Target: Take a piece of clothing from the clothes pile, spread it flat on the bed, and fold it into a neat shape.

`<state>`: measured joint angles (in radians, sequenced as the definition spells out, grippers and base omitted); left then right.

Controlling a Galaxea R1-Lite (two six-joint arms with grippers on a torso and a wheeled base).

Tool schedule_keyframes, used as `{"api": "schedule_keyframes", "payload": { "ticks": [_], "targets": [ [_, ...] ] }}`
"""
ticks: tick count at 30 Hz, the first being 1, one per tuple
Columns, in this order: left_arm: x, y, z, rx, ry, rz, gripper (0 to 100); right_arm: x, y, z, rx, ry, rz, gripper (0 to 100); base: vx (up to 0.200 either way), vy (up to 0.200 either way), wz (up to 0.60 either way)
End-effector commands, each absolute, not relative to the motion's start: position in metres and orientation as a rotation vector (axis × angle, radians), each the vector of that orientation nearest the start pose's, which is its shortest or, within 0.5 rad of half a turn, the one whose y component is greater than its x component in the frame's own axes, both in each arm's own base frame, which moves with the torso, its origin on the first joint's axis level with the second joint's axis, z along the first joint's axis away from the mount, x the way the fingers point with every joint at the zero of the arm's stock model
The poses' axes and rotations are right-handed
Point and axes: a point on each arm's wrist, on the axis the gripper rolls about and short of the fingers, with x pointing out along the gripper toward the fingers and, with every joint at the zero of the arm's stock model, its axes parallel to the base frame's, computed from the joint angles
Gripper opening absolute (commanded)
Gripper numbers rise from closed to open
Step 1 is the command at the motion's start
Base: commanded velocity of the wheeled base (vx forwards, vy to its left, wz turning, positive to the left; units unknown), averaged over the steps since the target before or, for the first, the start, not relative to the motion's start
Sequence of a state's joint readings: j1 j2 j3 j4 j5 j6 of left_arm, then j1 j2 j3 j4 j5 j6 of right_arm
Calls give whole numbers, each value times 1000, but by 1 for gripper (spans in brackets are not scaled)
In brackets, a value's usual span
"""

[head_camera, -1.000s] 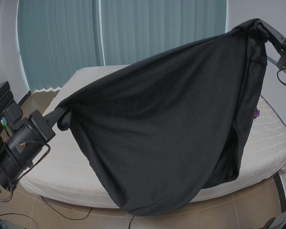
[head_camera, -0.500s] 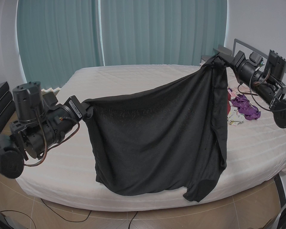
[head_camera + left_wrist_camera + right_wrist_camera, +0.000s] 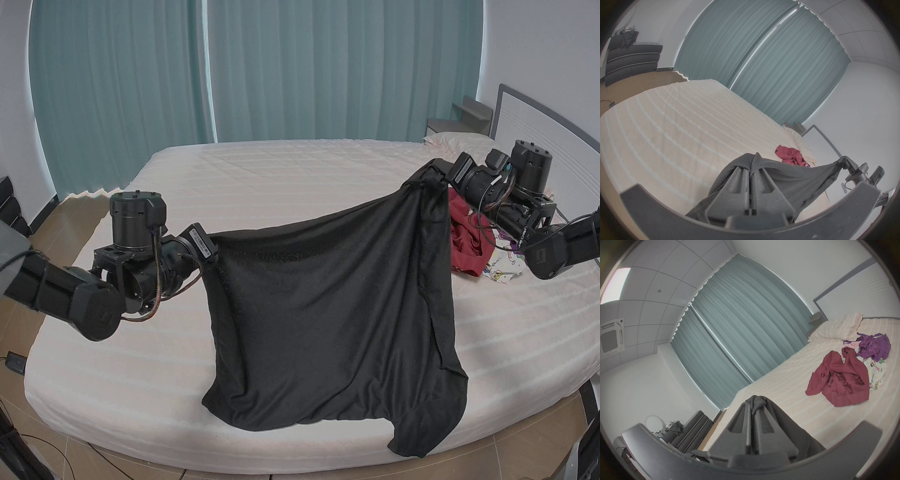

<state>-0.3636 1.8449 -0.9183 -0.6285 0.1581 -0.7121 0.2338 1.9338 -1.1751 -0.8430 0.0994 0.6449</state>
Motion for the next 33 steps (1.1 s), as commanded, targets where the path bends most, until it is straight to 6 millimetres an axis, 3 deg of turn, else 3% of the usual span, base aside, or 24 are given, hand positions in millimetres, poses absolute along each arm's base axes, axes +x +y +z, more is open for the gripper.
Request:
{"api": "schedule_keyframes", "payload": {
  "ticks": [1,7,20,21,22,28,32,33],
  "targets": [
    [347,-126,131,-605,422,-56,0,394,95,188,638,109,311,0,0,0,0],
    [371,-134,98,-578,478,-29,0,409,98,155,631,179,272,0,0,0,0],
    [410,-139,57,-558,525,13,0,446,97,84,622,291,196,0,0,0,0],
    [420,-138,51,-559,532,25,100,452,99,72,619,307,187,0,0,0,0],
    [425,-137,46,-561,536,34,100,456,99,67,620,312,186,100,0,0,0],
    [448,-120,21,-548,573,114,100,468,100,32,539,360,158,100,0,0,0],
    [458,-108,24,-549,554,165,100,480,86,30,505,327,71,100,0,0,0],
    [465,-99,26,-549,548,201,100,492,80,31,504,285,9,100,0,0,0]
  ]
}}
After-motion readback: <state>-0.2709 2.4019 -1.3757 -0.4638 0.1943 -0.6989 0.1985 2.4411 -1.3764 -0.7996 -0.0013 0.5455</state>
